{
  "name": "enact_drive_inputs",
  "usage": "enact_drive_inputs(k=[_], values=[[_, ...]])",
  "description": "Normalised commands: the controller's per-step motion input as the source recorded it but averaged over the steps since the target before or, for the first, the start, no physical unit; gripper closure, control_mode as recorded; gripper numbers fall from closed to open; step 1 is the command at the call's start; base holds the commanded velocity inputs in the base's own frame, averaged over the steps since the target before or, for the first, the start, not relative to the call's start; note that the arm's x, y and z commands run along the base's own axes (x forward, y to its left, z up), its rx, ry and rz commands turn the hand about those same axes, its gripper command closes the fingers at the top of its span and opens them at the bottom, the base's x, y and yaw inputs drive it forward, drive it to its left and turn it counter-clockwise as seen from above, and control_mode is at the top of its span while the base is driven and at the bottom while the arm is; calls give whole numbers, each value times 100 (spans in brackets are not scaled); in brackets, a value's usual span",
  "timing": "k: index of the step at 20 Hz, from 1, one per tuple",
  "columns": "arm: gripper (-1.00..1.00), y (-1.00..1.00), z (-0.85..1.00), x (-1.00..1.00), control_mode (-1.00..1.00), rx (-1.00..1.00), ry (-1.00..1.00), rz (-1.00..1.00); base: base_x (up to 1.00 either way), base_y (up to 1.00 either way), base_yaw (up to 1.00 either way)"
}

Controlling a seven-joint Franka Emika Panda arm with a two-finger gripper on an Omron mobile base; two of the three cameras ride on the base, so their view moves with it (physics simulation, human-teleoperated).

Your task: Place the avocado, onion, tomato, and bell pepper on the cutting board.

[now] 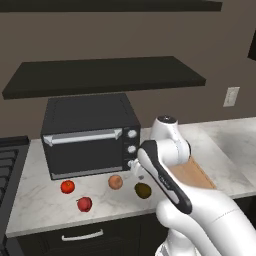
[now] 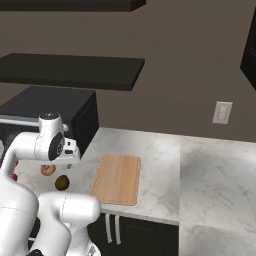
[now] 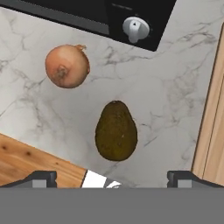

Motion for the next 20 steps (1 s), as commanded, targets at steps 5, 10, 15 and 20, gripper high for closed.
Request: enact_drive_inputs(k=[5,10,15,20], values=[[-100,0,-22,11,-100,0,2,0,0,0,0],[-100,0,-22,1,-100,0,1,0,0,0,0],[-100,0,-22,1,-100,0,0,0,0,0,0],[-100,0,-24,4,-100,0,1,0,0,0,0]])
